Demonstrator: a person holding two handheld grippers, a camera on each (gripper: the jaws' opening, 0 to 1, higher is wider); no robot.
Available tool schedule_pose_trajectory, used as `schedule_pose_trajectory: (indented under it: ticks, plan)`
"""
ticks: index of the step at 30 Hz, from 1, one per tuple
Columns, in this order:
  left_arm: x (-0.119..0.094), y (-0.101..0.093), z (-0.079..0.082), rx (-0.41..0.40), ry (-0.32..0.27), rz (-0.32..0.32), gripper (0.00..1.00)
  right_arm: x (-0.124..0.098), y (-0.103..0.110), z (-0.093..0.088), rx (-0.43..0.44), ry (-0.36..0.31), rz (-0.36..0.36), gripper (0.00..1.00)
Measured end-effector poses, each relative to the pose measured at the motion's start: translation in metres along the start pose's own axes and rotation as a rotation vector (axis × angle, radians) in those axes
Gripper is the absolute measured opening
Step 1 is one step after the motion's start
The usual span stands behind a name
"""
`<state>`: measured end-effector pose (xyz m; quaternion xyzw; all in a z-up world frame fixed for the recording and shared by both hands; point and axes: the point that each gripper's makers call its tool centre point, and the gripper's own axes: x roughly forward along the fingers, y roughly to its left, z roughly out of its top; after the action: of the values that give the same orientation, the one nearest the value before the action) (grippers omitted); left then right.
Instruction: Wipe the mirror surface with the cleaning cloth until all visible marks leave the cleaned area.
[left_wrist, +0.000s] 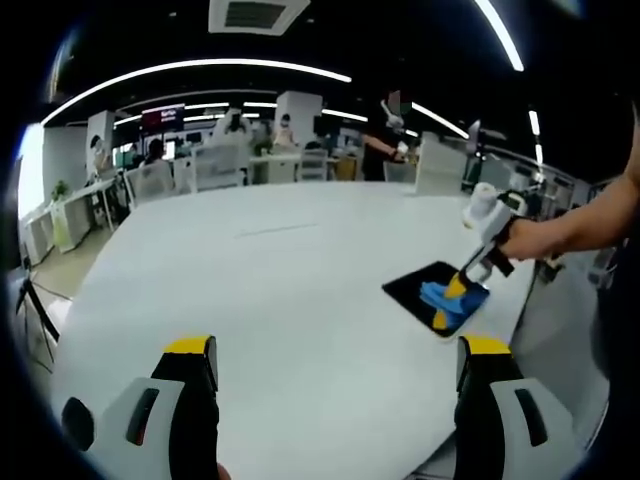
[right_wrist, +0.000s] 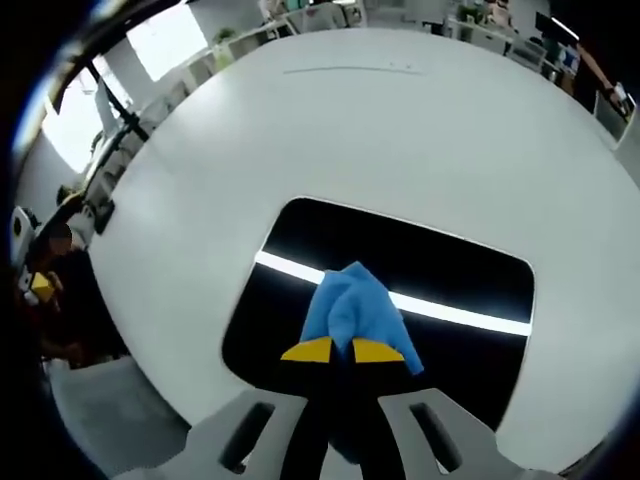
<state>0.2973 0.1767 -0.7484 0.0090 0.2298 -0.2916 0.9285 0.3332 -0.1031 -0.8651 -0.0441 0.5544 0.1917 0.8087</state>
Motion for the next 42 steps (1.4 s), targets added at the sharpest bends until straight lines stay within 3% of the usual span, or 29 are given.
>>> schedule_pose_trajectory:
  ticks: [18, 24, 42]
  plan:
    - [0.001, 0.0, -0.001, 0.002, 0.019, -0.007, 1.0, 0.018, -0.014, 0.031, 0.001, -0.004, -0.008, 0.0]
    - [0.002, -0.002, -0.015, -0.009, 0.039, -0.015, 1.0, 0.021, -0.017, 0.042, -0.001, -0.012, -0.021, 0.0]
    - [0.001, -0.003, -0.017, -0.024, 0.03, -0.023, 1.0, 0.027, -0.024, 0.067, -0.021, -0.033, -0.044, 0.0]
